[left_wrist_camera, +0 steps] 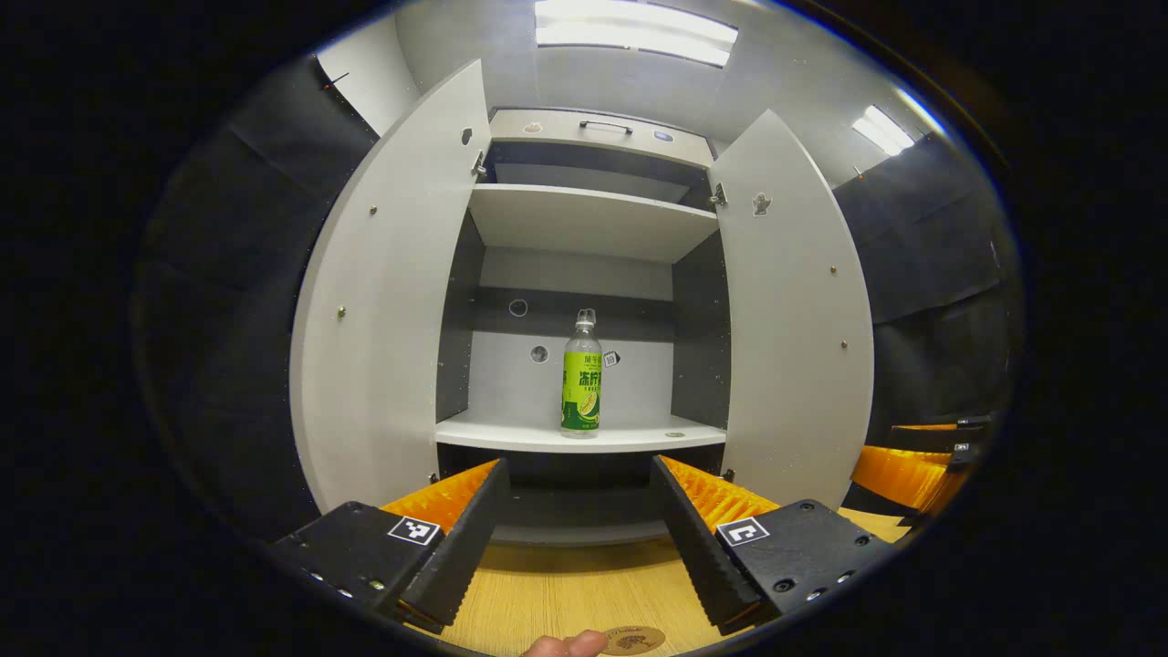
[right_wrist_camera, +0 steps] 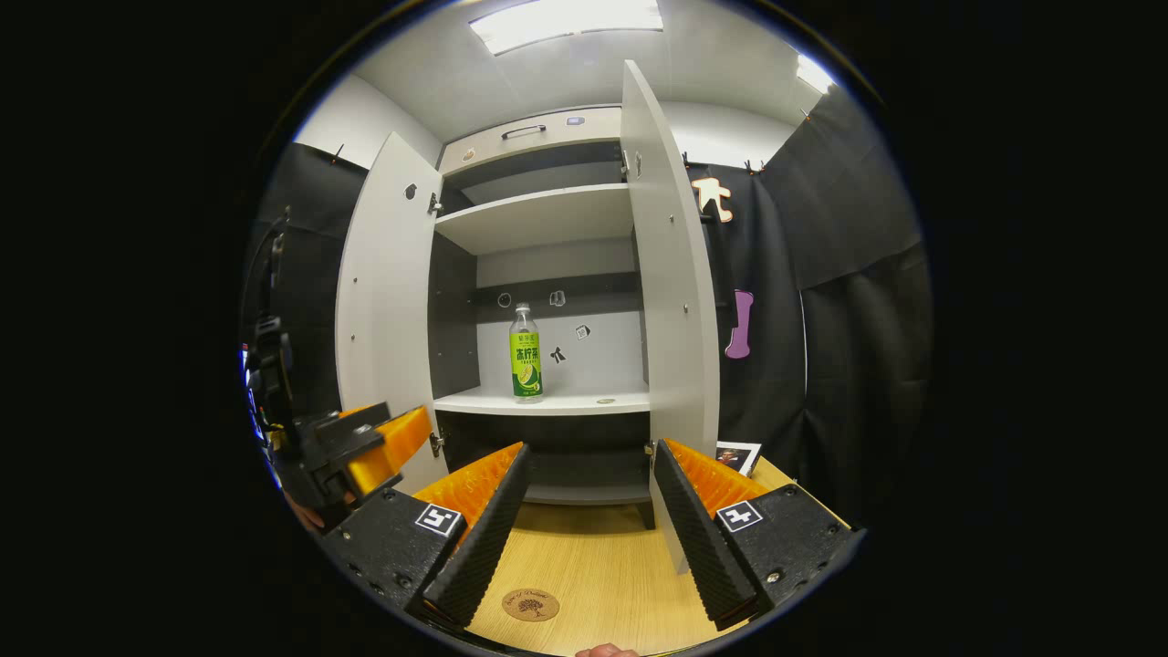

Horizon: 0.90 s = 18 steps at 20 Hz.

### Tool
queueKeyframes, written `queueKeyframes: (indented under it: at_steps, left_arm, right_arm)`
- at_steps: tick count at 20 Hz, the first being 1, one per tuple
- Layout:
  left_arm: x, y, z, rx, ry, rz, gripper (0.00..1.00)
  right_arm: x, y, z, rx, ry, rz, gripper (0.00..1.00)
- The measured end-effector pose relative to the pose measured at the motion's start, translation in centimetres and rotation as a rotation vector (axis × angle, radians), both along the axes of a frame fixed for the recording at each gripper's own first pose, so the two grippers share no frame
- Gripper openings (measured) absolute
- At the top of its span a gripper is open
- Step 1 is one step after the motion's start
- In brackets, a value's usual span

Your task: Grasp the bottle in the cabinet with the left hand and place it on the coaster, then close the right door with the right hand and the left door with the left hand.

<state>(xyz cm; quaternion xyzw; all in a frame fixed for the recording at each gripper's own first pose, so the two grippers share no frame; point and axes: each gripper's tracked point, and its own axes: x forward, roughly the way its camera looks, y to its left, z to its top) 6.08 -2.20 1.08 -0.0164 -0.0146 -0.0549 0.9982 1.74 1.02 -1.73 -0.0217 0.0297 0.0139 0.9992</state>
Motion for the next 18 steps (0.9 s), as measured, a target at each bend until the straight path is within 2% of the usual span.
queueKeyframes:
  at_steps: [1,2,3,6,7,9,14,18]
  left_arm:
    - [1.0,-0.4,0.1,-0.005,0.002,-0.013,0.94]
    - [2.1,-0.7,0.4,-0.012,0.006,-0.026,0.99]
    - [3.3,-0.9,0.8,-0.019,0.004,-0.040,0.94]
    - [7.8,-1.6,2.0,-0.036,-0.005,-0.085,0.99]
    - [9.5,-1.7,2.2,-0.041,0.004,-0.095,0.95]
    - [12.4,-2.1,2.7,-0.058,0.016,-0.125,0.94]
    - [19.8,-2.3,3.7,-0.041,0.006,-0.123,0.94]
    - [26.2,-2.1,1.9,0.007,0.040,-0.082,0.94]
  right_arm:
    - [-0.1,0.0,-0.1,-0.002,0.003,0.002,0.84]
    - [-0.1,0.1,-0.1,-0.005,0.003,0.002,0.84]
    - [-0.2,0.0,0.0,-0.008,0.000,-0.001,0.84]
    - [-0.2,-0.5,0.2,-0.020,-0.007,-0.019,0.84]
    - [-0.2,-0.7,0.3,-0.022,-0.007,-0.024,0.84]
    - [-0.1,-1.0,0.2,-0.021,-0.002,-0.032,0.84]
    - [-0.4,-1.1,0.6,-0.007,0.002,-0.031,0.84]
    - [-0.2,-1.0,0.4,-0.028,0.006,-0.024,0.84]
